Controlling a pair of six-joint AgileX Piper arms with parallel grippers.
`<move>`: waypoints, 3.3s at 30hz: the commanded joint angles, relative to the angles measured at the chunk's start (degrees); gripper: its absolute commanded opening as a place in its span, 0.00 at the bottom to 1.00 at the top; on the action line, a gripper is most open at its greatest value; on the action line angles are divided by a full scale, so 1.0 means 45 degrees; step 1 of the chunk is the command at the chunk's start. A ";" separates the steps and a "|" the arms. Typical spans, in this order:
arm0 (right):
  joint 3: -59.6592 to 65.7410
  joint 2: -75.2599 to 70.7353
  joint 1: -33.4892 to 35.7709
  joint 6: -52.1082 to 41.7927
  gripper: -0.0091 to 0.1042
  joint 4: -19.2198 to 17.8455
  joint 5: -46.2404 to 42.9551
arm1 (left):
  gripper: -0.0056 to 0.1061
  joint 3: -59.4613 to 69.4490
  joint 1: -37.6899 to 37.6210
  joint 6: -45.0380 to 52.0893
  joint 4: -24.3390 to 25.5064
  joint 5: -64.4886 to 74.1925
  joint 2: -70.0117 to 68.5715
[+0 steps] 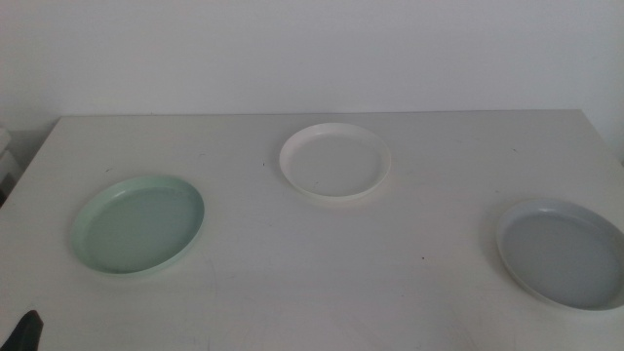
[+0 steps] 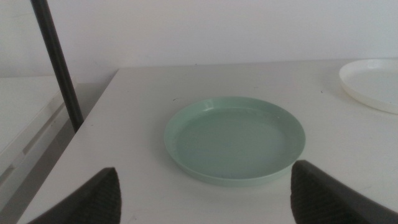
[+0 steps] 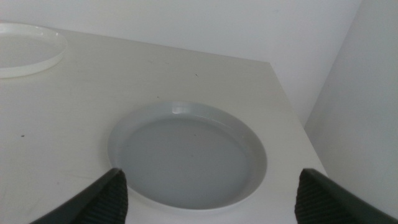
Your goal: Stack the three bowls on top of each other.
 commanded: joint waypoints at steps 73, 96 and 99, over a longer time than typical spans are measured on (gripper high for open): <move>-0.0090 -0.0338 -0.0085 -0.0094 0.75 -0.0077 -0.0937 | 0.99 -1.7688 0.2309 0.3248 -0.3784 0.8445 2.0438; -0.0090 -0.0338 -0.0085 -0.0094 0.75 -0.0077 -0.0937 | 0.98 -1.7688 0.2456 0.4311 -0.4051 0.6806 2.4682; -0.0090 -0.0338 -0.0085 -0.0094 0.75 -0.0077 -0.0937 | 0.92 -1.7688 0.2456 0.4327 -0.4003 0.6833 2.4884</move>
